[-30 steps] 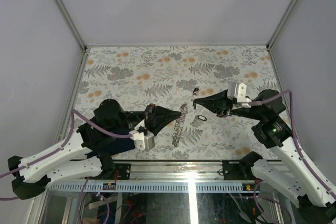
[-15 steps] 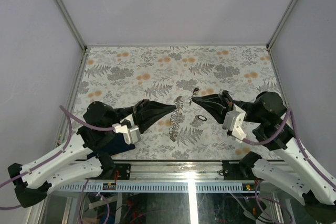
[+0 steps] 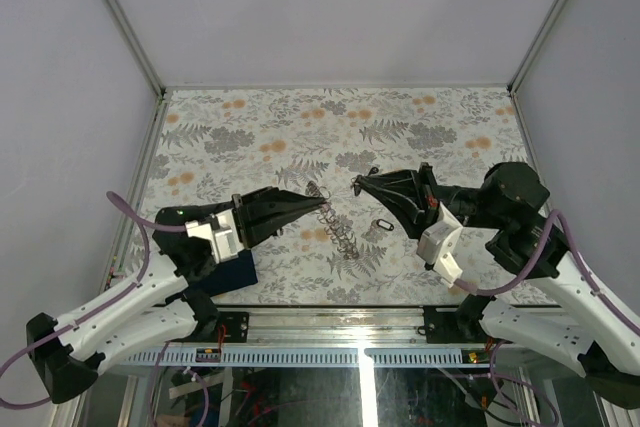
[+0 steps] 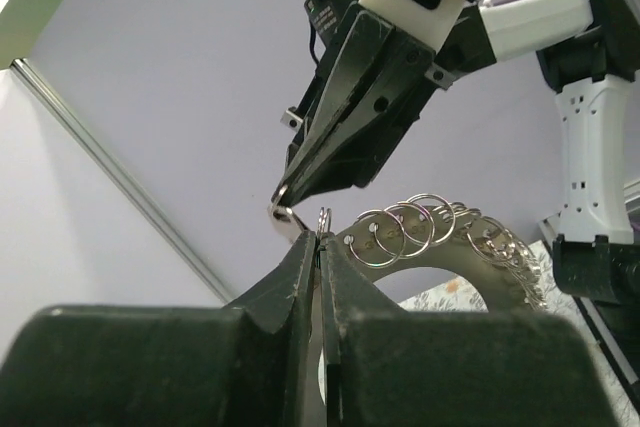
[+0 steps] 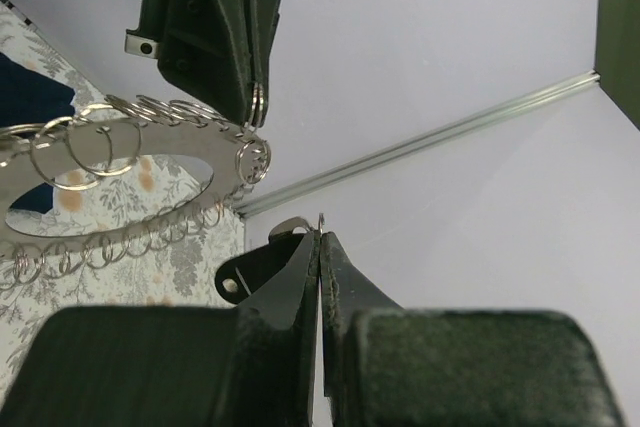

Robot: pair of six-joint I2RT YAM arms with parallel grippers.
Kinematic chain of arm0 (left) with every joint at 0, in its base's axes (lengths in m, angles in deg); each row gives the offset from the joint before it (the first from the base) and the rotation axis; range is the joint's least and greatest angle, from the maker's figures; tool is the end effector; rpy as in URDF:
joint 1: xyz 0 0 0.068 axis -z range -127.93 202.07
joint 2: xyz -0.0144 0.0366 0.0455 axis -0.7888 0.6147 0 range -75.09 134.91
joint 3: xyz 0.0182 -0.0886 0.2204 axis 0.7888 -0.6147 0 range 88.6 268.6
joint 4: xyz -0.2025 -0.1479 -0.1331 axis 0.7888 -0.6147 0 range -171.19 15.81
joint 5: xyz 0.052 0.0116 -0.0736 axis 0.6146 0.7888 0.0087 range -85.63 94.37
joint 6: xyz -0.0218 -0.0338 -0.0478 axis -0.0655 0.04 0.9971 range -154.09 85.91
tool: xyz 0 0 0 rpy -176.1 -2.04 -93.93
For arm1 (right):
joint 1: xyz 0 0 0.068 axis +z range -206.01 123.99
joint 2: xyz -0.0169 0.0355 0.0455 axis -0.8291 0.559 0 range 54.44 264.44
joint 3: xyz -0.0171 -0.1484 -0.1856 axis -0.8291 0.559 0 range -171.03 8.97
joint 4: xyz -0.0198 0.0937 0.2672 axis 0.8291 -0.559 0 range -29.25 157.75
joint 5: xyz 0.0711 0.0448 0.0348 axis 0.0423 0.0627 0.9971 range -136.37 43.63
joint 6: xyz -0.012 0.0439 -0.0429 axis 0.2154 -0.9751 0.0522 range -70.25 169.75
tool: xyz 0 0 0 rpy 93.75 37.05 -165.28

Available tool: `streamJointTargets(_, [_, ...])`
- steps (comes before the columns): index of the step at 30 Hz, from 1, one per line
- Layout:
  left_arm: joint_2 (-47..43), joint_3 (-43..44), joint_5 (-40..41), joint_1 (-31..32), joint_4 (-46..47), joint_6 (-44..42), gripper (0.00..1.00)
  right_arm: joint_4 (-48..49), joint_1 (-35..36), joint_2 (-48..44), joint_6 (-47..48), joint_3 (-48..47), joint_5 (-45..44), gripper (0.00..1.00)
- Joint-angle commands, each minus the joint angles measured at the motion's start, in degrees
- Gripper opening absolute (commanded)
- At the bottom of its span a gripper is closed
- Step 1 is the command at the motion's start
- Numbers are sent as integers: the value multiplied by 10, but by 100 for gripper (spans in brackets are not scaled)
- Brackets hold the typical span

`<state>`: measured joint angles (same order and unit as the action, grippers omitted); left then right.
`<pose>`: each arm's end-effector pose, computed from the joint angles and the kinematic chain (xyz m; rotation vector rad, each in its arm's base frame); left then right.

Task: Put the keys on the keyring
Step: Insert the key onto the keyring.

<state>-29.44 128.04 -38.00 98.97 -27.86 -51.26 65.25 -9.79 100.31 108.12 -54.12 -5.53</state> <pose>0.1254 -0.1809 0.3775 1.0517 0.3449 -0.7874 0.1204 0.1706 0.4420 -1.3534 0.2862 0.2901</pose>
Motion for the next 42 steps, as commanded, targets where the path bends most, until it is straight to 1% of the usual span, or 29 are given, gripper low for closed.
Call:
streamJointTargets(1, [5,-9,-4,-11,152,78,0,-12,26,19,45,-38,-20,0])
streamJointTargets(5, [11,-10,-2,-12,181,100,0,-27,53,29,64,-50,-27,0])
streamJointTargets(13, [9,-3,-8,-12,167,109,0,-20,88,39,65,-50,-23,0])
streamJointTargets(21, [11,6,-26,-12,156,116,0,7,101,47,60,-47,-23,0])
streamJointTargets(30, [9,8,-25,-13,140,112,0,35,109,46,43,-43,-4,0])
streamJointTargets(42, [9,12,-28,-13,137,114,0,19,114,46,37,-40,5,0])
